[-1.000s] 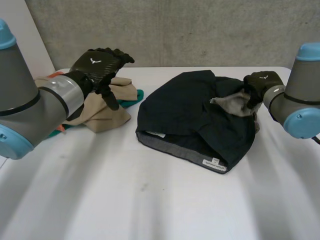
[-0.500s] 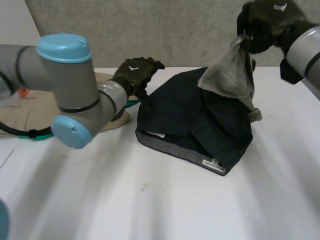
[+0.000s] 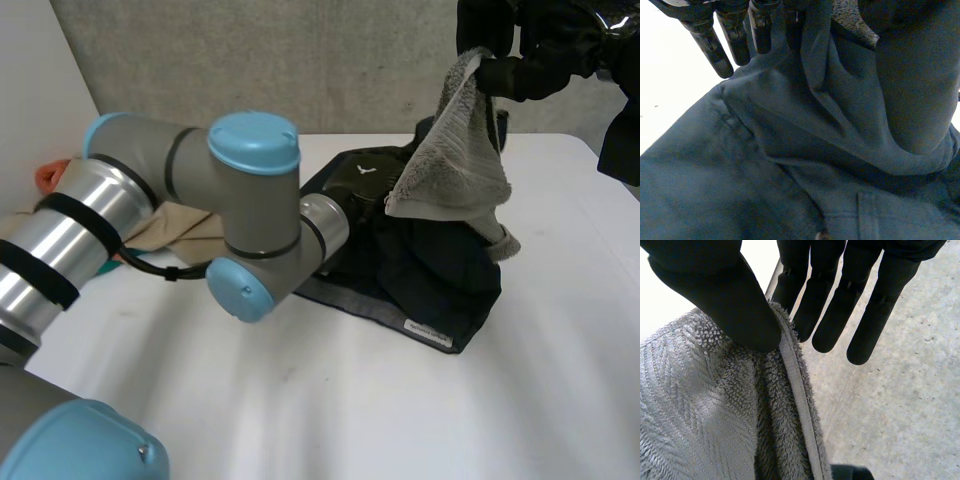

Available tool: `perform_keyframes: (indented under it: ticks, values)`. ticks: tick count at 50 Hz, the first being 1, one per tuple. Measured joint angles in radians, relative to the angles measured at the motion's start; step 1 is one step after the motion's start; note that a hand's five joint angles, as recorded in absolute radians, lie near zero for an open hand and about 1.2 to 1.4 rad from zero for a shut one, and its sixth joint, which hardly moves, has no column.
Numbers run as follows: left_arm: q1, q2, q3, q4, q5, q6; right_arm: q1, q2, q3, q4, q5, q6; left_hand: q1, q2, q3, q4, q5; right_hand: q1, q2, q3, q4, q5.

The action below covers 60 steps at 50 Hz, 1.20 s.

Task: Fold the laundry.

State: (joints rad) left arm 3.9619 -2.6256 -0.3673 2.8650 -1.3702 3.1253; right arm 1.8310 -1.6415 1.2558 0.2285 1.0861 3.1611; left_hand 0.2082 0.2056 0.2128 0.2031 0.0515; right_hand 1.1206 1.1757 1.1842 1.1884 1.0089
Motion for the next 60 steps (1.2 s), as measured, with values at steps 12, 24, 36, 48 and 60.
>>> perform_keyframes:
  ticks: [12, 24, 36, 48, 60]
  values:
    - [-0.033, -0.079, 0.067, 0.027, -0.084, 0.012, -0.052, -0.013, 0.045, -0.024, -0.030, 0.033, 0.936, 0.981, 0.965, 0.986, 0.939, 0.000, 0.000, 0.000, 0.000, 0.000]
    - [0.104, 0.157, -0.080, 0.070, -0.168, 0.045, -0.105, 0.046, 0.057, -0.063, -0.040, 0.039, 0.936, 0.988, 0.975, 0.992, 0.939, 0.000, 0.000, 0.000, 0.000, 0.001]
    - [0.513, 0.639, -0.356, 0.200, -0.033, 0.117, -0.100, 0.194, 0.047, -0.095, -0.028, 0.020, 0.937, 0.991, 0.978, 0.995, 0.939, 0.000, 0.000, 0.000, 0.000, 0.004]
    - [0.790, 0.479, -0.236, 0.286, -0.028, -0.024, -0.009, 0.381, 0.048, -0.121, 0.089, -0.076, 0.938, 0.991, 0.978, 0.996, 0.953, 0.000, 0.000, 0.000, 0.000, 0.008]
    - [0.781, 0.235, -0.188, 0.216, -0.033, 0.079, 0.061, 0.437, 0.072, -0.120, 0.148, -0.135, -0.014, 0.009, 0.005, 0.006, 0.000, 0.000, 0.000, 0.000, 0.000, 0.010]
